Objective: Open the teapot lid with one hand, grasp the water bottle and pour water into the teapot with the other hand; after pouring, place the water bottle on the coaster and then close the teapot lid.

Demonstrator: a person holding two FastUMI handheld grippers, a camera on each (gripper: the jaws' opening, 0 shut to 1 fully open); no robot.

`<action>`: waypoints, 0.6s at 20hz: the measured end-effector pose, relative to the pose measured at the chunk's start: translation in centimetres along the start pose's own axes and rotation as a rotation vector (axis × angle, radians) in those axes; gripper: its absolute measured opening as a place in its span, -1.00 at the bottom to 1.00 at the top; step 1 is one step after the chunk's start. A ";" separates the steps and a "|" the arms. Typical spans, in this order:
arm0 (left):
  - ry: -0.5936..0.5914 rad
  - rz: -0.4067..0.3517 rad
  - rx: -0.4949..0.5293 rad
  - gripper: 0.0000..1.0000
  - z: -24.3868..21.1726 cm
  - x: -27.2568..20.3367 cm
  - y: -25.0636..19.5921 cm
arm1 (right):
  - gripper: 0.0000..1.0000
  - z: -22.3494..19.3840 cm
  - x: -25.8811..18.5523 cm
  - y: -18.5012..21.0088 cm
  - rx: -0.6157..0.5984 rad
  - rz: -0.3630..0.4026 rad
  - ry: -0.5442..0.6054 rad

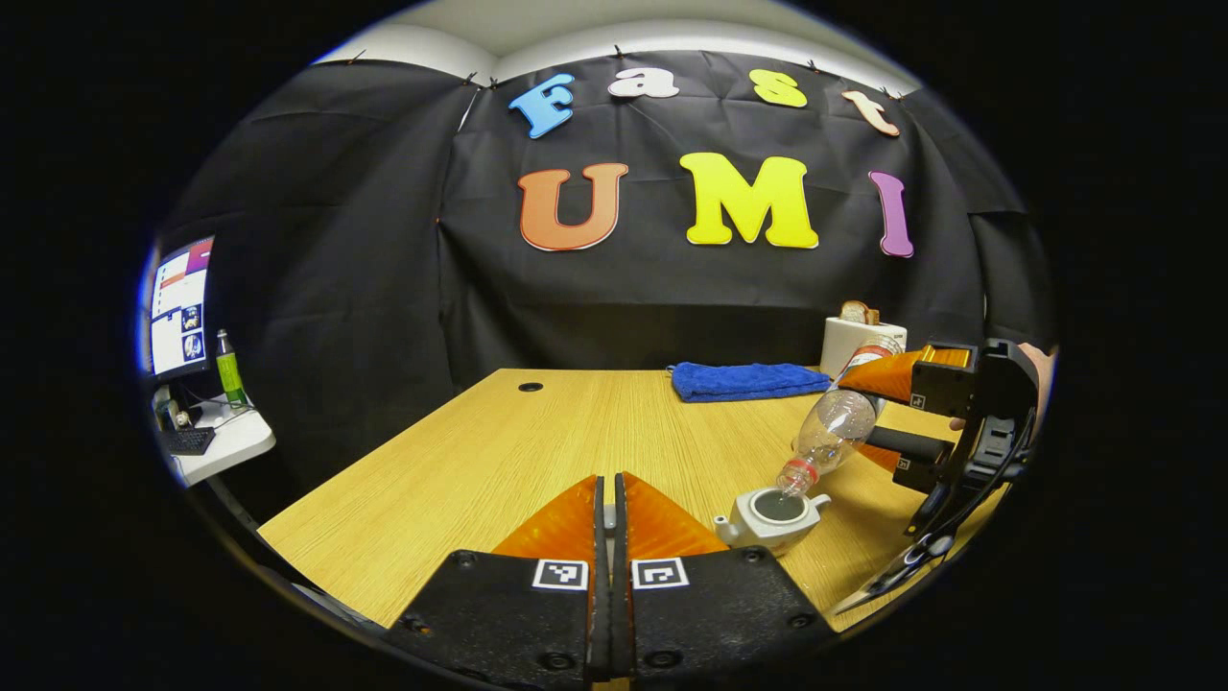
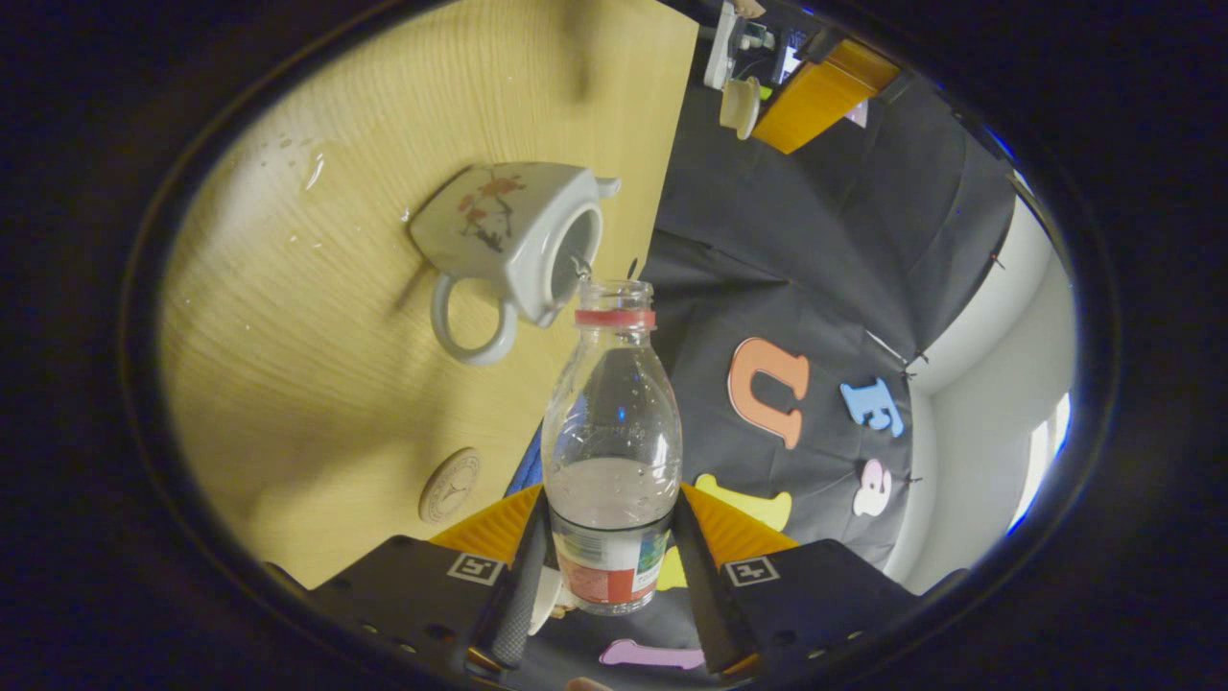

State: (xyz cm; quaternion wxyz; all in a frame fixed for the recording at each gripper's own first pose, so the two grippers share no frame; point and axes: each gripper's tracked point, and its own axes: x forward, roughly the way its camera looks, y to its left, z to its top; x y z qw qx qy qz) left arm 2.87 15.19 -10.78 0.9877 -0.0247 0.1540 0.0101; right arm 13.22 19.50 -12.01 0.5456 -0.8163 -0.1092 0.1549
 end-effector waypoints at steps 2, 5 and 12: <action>-0.002 0.000 0.001 -0.94 0.2 0.0 0.0 | 0.36 0.0 0.1 -0.2 -0.022 -0.009 -0.002; -0.002 0.001 0.000 -0.95 0.1 0.0 0.1 | 0.36 0.0 0.2 -0.5 -0.056 -0.034 -0.004; 0.000 -0.007 0.008 -0.94 0.1 -0.2 -0.2 | 0.38 0.0 -0.2 -1.6 -0.118 -0.071 0.004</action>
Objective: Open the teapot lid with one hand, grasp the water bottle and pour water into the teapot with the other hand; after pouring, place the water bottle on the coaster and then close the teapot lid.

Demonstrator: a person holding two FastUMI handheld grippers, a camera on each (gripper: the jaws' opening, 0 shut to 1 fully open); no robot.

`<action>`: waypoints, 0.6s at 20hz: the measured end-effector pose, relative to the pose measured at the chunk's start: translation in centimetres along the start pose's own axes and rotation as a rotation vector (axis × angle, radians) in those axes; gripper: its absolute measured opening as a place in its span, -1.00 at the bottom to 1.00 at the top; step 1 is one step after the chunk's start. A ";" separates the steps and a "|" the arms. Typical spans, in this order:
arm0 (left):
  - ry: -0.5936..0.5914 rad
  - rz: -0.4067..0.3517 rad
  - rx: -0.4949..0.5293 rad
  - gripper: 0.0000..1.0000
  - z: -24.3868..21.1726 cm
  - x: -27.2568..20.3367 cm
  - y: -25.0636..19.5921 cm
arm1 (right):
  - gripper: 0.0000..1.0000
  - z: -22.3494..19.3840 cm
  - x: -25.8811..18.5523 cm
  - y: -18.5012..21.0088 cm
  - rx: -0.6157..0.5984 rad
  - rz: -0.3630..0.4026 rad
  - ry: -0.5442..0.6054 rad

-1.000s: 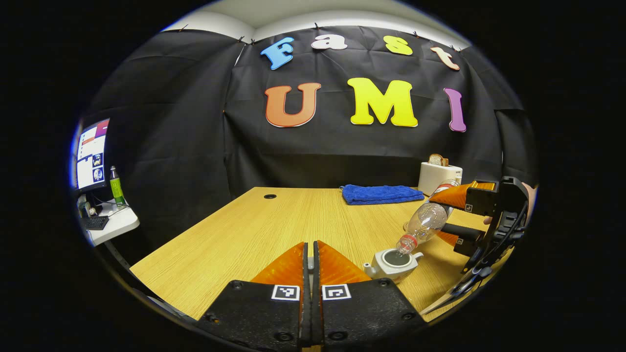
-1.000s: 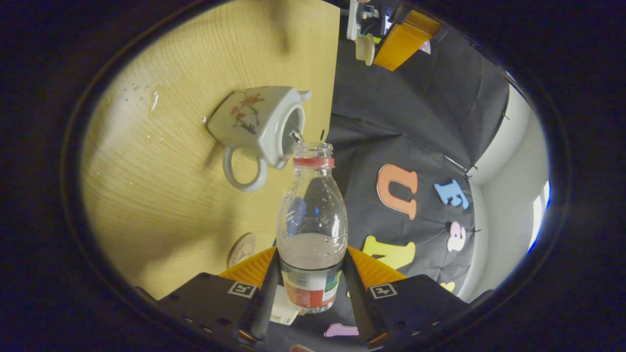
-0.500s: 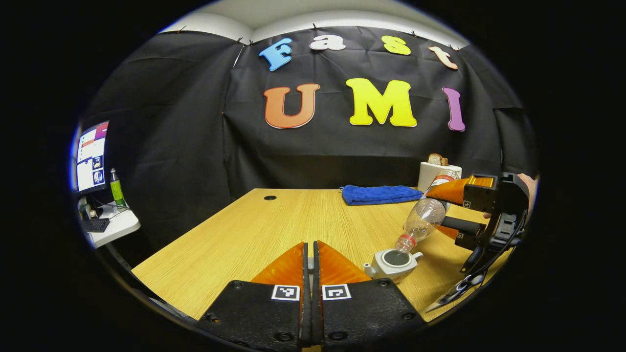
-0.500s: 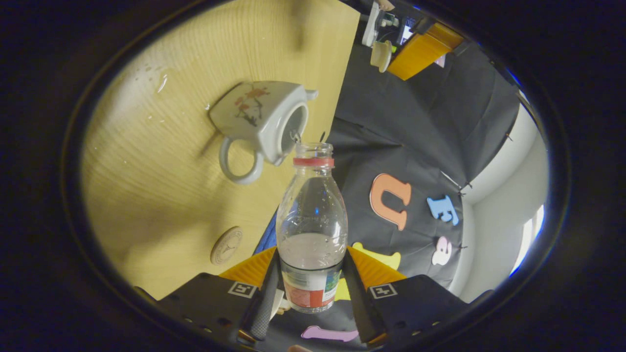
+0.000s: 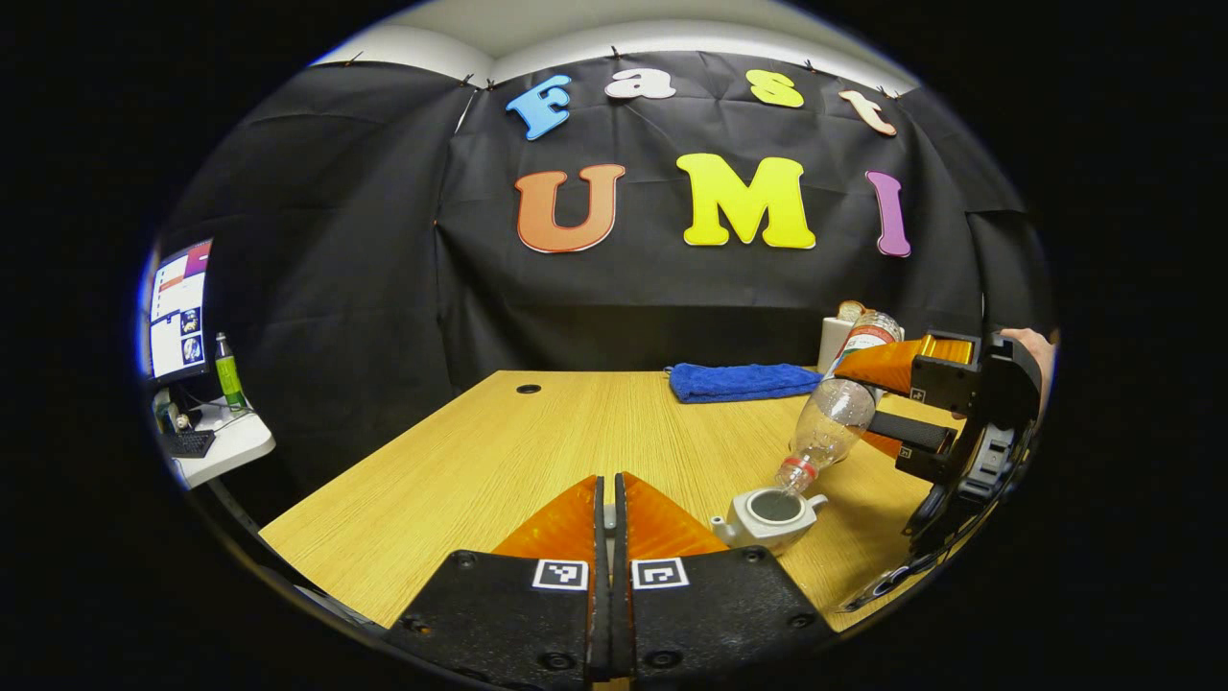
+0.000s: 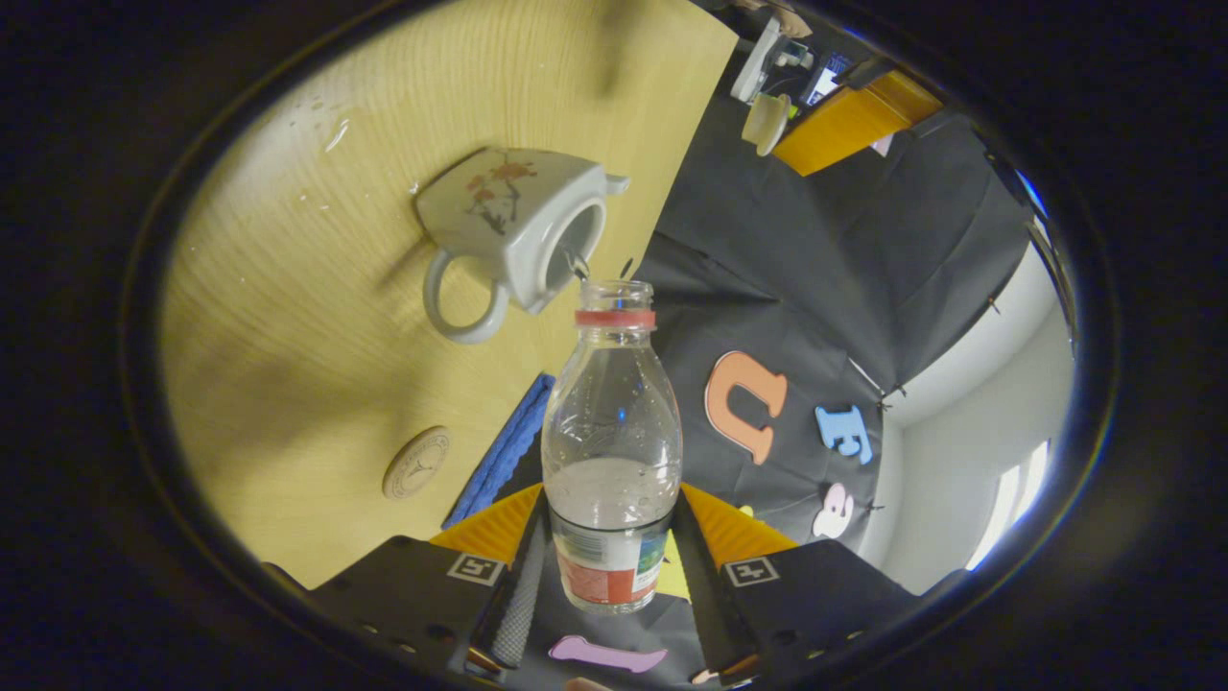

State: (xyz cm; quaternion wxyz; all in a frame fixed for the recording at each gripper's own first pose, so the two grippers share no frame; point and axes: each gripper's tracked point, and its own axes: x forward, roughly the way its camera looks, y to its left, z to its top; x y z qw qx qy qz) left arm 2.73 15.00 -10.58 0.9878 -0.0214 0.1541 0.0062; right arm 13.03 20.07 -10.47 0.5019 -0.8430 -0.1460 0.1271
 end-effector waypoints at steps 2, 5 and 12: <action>-0.002 -0.001 -0.001 -0.94 0.1 0.0 0.0 | 0.36 0.1 0.0 -0.4 -0.017 -0.014 -0.004; 0.000 0.001 -0.002 -0.95 0.0 0.0 0.2 | 0.36 0.4 -0.1 -0.6 -0.033 -0.024 -0.010; -0.004 0.021 -0.011 -0.94 0.2 -0.1 1.1 | 0.36 -0.1 -0.2 -0.1 0.104 0.001 0.012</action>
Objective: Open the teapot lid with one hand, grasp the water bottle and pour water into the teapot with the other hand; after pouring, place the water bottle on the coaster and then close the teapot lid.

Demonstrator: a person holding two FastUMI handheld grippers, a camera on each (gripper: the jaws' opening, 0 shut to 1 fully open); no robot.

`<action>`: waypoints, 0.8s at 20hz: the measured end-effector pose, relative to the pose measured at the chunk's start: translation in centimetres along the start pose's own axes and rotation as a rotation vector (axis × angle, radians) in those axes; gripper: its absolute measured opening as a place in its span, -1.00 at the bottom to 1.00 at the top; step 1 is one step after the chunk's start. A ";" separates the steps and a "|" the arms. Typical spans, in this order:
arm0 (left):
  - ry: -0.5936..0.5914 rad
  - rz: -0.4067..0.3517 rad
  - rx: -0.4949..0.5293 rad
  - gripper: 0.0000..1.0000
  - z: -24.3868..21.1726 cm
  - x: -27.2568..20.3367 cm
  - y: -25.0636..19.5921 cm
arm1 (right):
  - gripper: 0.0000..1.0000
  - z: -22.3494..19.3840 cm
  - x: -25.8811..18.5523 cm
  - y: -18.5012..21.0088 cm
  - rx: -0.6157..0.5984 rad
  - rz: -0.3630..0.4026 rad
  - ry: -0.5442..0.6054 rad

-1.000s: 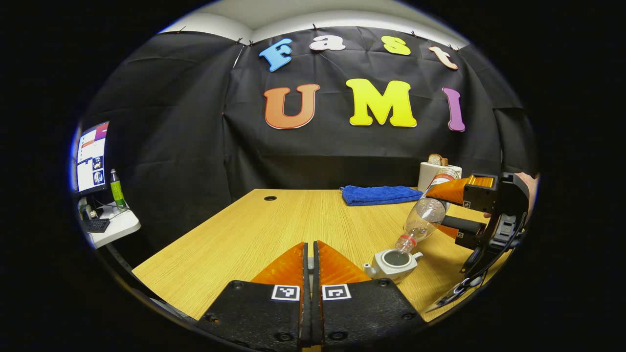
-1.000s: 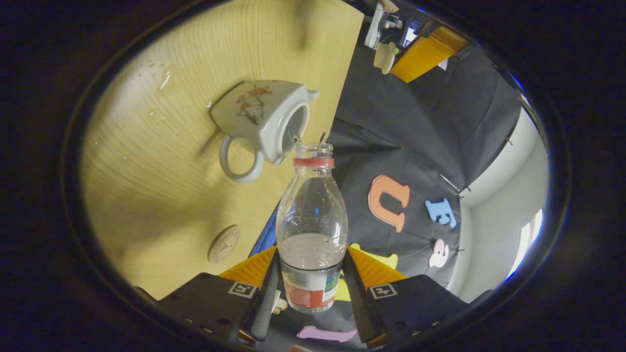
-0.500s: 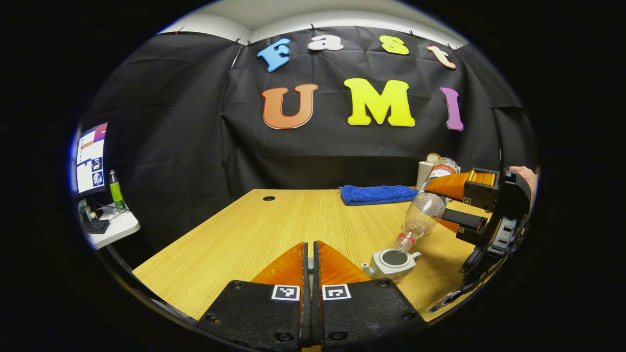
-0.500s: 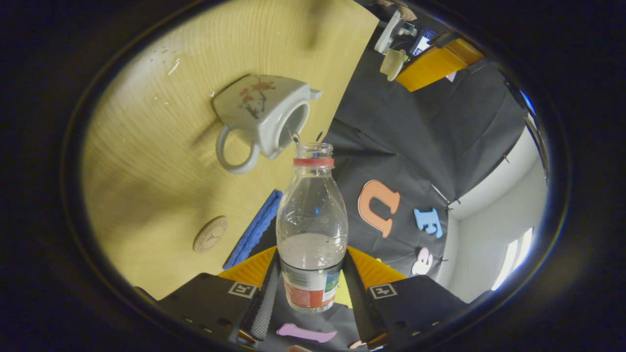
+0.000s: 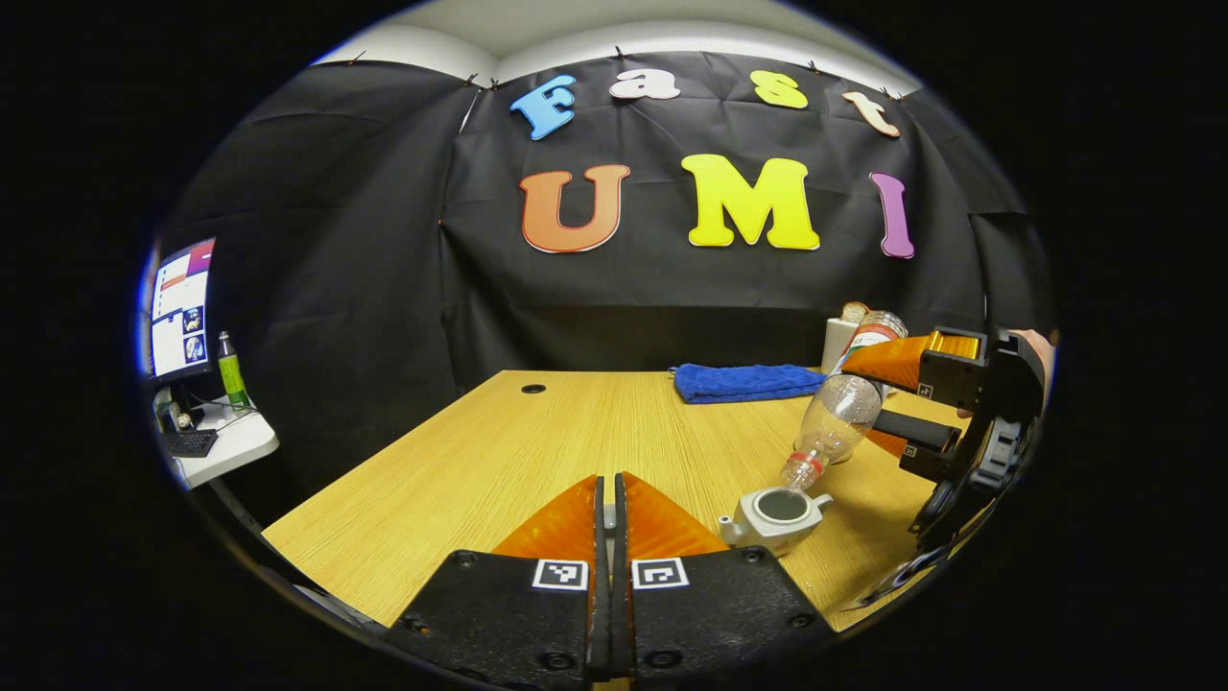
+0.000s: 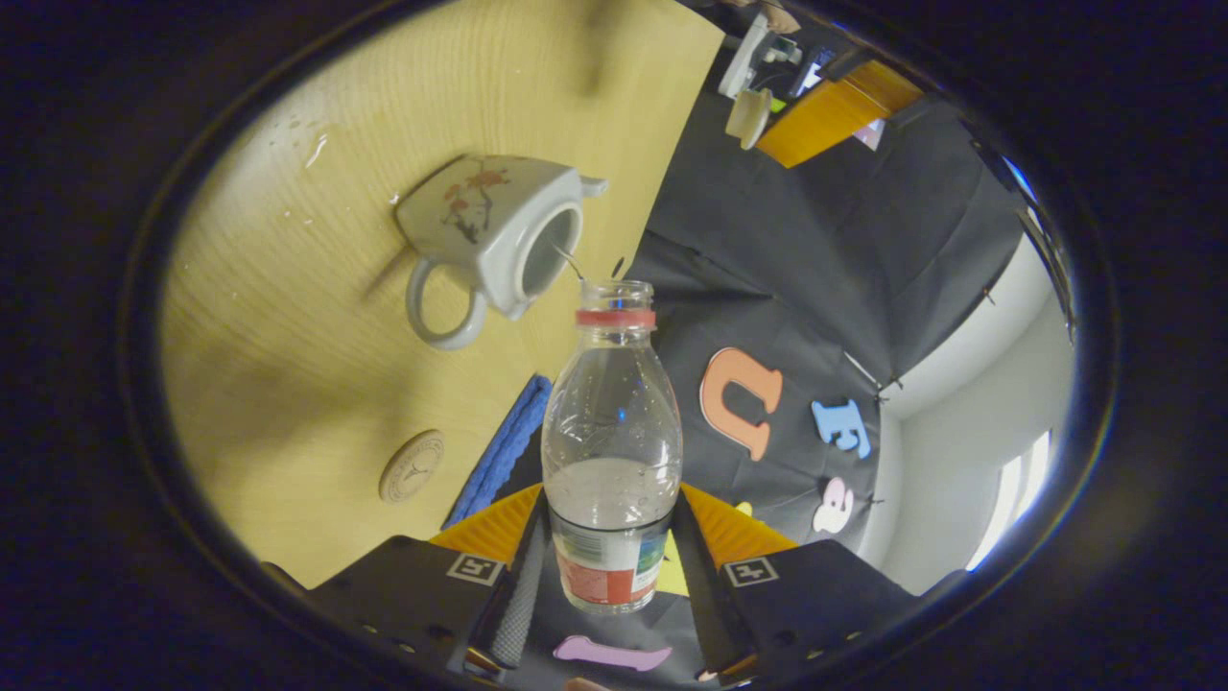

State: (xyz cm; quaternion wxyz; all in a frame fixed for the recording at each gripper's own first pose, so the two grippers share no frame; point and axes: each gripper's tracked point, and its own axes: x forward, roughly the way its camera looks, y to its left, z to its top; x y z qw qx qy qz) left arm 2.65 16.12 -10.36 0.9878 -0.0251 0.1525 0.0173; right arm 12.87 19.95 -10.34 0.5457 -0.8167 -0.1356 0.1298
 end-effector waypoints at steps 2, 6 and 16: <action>-0.004 0.008 -0.009 -0.94 0.2 -0.1 0.2 | 0.38 0.0 -0.3 0.3 0.096 0.014 0.003; -0.009 0.028 0.000 -0.95 0.6 -0.4 0.4 | 0.36 -0.4 -0.9 2.4 0.350 0.088 0.032; -0.061 0.015 0.058 -0.94 3.5 -1.1 -3.4 | 0.39 -5.5 -0.1 -1.1 1.292 0.125 0.090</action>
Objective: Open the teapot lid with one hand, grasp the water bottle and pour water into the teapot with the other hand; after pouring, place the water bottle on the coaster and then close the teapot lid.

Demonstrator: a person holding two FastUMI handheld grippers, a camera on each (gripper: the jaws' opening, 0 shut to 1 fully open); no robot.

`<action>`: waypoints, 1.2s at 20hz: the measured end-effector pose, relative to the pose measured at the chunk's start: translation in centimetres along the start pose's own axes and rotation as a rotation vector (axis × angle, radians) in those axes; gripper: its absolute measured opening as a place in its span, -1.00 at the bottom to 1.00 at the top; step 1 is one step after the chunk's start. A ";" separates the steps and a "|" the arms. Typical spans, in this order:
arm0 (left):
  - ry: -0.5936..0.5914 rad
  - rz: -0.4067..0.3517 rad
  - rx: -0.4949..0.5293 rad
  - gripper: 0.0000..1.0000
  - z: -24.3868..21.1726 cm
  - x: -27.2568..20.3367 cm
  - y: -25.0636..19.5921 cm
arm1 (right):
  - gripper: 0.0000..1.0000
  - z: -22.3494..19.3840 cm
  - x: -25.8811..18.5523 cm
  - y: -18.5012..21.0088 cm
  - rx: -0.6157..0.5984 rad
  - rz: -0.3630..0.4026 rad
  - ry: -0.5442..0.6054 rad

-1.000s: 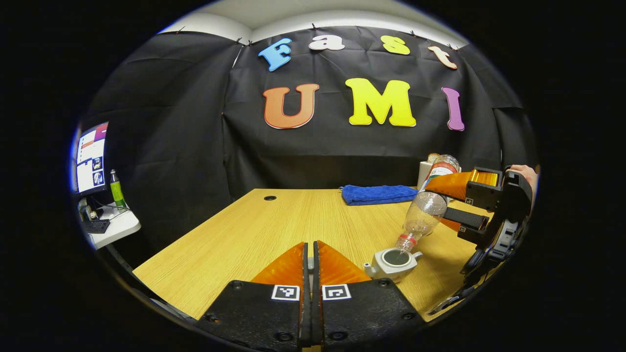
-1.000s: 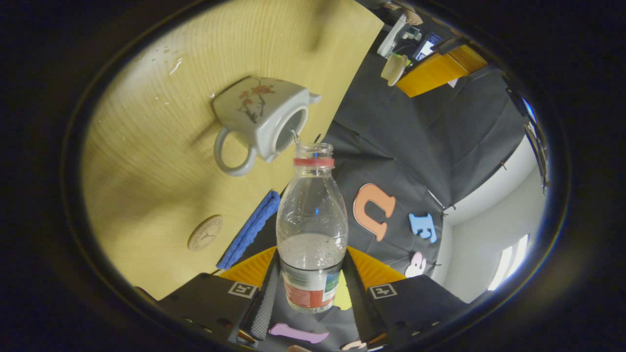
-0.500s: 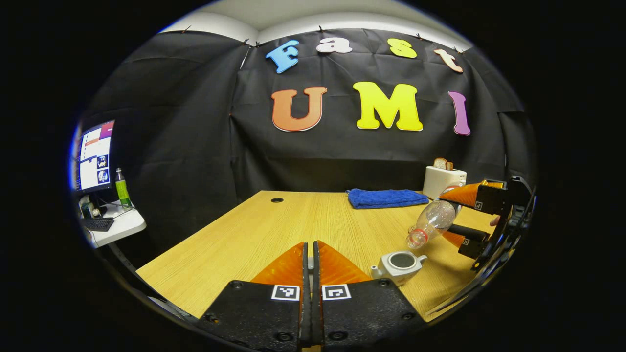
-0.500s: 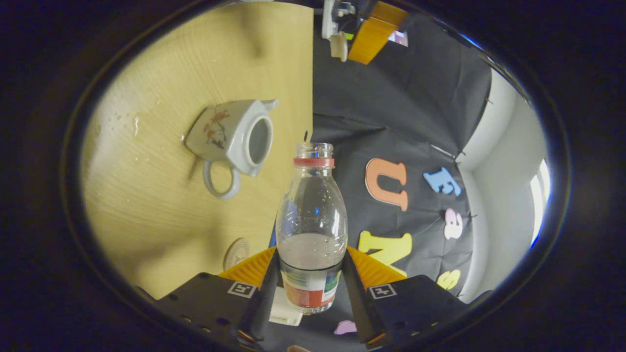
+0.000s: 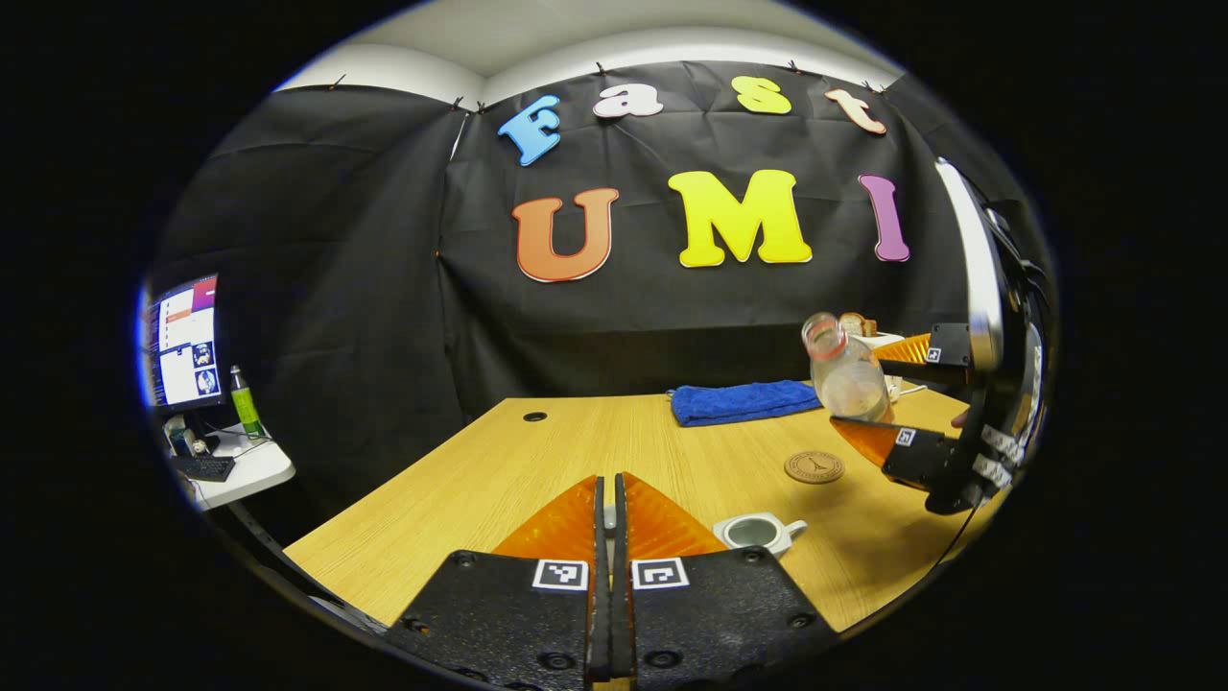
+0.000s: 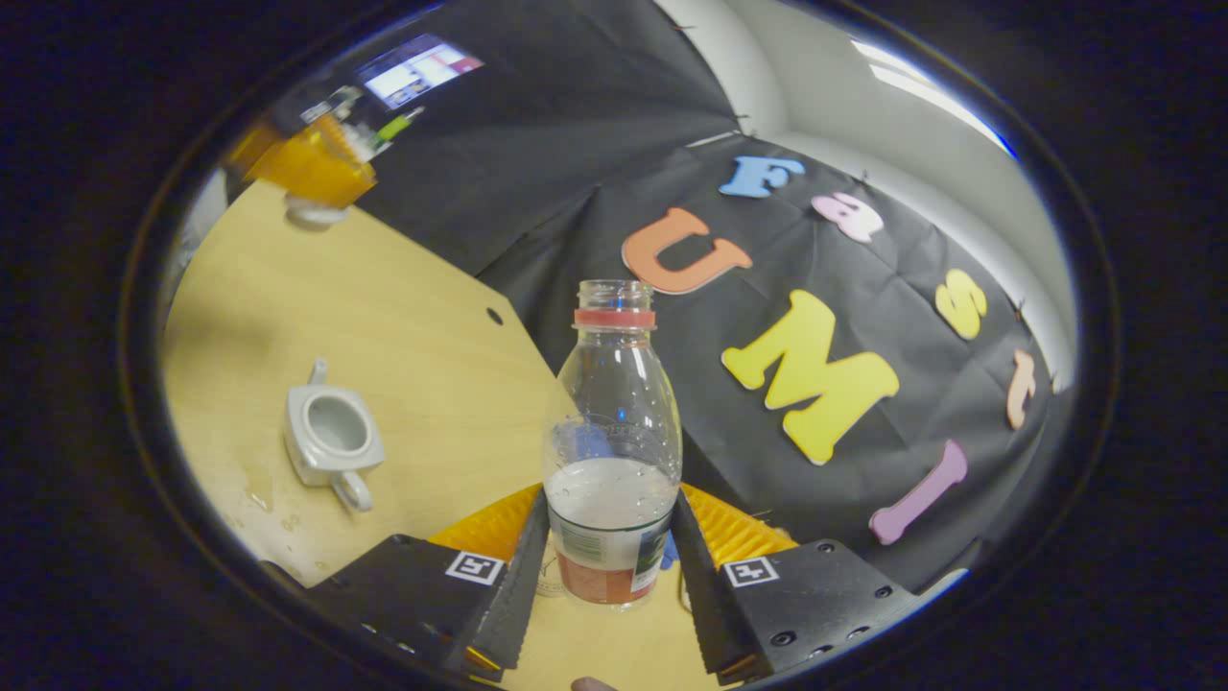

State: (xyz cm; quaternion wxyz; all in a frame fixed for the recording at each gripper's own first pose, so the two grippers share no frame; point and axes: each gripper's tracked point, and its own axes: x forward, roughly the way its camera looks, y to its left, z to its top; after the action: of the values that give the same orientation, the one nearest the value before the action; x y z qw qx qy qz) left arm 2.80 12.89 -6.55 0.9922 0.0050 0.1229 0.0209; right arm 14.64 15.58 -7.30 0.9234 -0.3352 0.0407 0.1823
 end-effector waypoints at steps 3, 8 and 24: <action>0.001 0.000 0.010 -0.94 0.1 -0.1 -0.5 | 0.39 -1.4 1.9 -2.1 0.278 0.027 0.028; -0.005 -0.011 0.020 -0.95 0.3 -0.2 -1.3 | 0.36 -5.7 5.5 -2.9 0.682 0.050 0.071; 0.031 -0.018 0.013 -0.94 -1.4 0.1 -1.4 | 0.45 -7.9 8.3 -0.4 0.723 0.075 0.137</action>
State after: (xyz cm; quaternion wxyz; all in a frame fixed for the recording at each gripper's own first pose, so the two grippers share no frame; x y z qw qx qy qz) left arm 2.61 11.53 -7.96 0.9902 0.0103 0.1386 0.0114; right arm 22.90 12.90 -14.80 0.9700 0.0028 0.1765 0.1669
